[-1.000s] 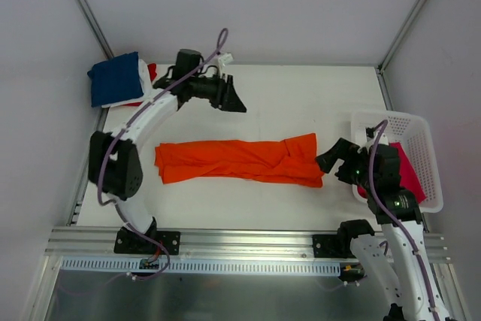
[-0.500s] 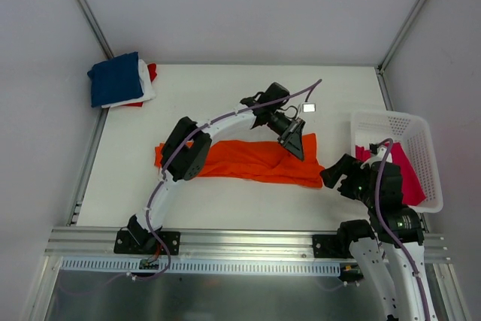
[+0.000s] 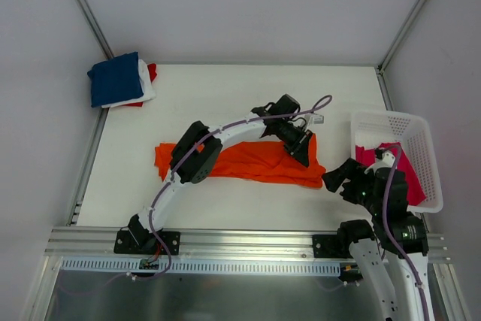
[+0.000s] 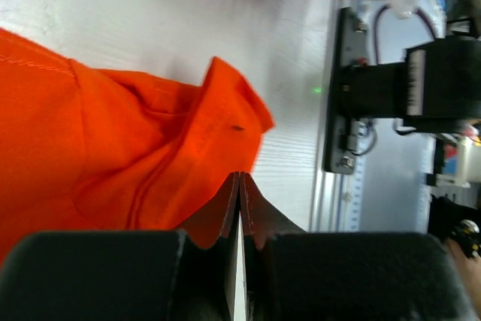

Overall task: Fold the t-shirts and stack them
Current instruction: Fold the tshirt

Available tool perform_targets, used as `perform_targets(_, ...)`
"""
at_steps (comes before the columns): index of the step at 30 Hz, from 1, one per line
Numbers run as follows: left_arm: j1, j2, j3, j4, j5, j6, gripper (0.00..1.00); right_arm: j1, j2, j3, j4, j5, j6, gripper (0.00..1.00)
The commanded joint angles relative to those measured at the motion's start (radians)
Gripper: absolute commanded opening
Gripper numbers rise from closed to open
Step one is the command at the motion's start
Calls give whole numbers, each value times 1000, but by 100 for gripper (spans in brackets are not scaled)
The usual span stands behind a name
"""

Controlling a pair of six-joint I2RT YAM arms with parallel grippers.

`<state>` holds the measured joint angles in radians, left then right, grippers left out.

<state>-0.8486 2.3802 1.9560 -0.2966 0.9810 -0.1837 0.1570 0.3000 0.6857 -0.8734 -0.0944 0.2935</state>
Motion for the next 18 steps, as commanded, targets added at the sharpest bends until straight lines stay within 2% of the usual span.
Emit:
perform_targets(1,-26,25,-5,-12,-161,62,0,7,-44,63,-45,-18,35,84)
perform_targets(5,-52,30,-16,-42,-367,108,0,7,-59,90,-85,-16,38,84)
perform_targets(8,-72,50,4,-88,-441,131,0,7,-74,113,-108,-16,44,84)
perform_targets(18,-106,43,-2,-217,-815,219,0,7,-98,169,-128,-36,61,84)
